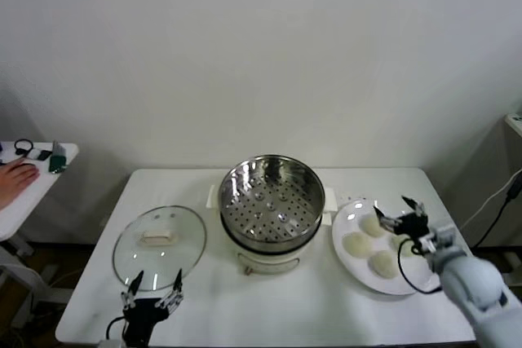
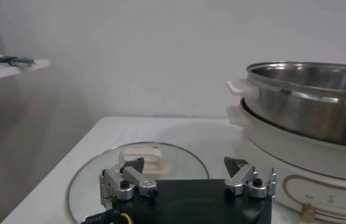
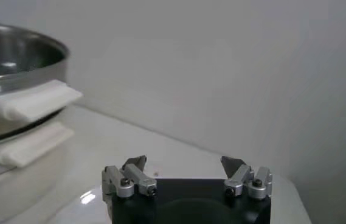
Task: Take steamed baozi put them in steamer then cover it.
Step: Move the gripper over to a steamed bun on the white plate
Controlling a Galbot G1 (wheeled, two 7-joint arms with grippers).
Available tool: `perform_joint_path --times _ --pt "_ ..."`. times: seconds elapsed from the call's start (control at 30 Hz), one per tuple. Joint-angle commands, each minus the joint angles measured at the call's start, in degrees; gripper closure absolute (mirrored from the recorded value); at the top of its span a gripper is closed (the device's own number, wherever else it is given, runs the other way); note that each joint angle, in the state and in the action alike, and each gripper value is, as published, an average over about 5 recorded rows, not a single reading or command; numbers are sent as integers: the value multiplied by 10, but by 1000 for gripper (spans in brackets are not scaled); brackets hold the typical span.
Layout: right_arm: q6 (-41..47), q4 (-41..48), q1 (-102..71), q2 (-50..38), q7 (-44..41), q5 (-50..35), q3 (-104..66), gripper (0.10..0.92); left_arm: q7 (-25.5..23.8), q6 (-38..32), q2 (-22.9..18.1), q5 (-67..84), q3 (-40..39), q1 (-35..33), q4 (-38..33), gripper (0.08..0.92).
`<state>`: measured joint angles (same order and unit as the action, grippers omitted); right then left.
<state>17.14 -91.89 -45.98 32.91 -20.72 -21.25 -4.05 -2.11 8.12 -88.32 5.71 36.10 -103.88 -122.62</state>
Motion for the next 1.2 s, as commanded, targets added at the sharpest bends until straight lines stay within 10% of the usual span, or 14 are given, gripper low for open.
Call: perform_joint_path --times 0.03,0.43,1.2 --pt "-97 162 557 -163 -359 137 543 203 -2 -3 0 1 -3 -2 1 177" --pt "-122 217 819 -52 -463 86 876 203 -3 -11 5 3 -6 -6 11 177" --pt "-58 355 578 131 -383 132 727 203 -3 -18 6 2 -3 -6 20 177"
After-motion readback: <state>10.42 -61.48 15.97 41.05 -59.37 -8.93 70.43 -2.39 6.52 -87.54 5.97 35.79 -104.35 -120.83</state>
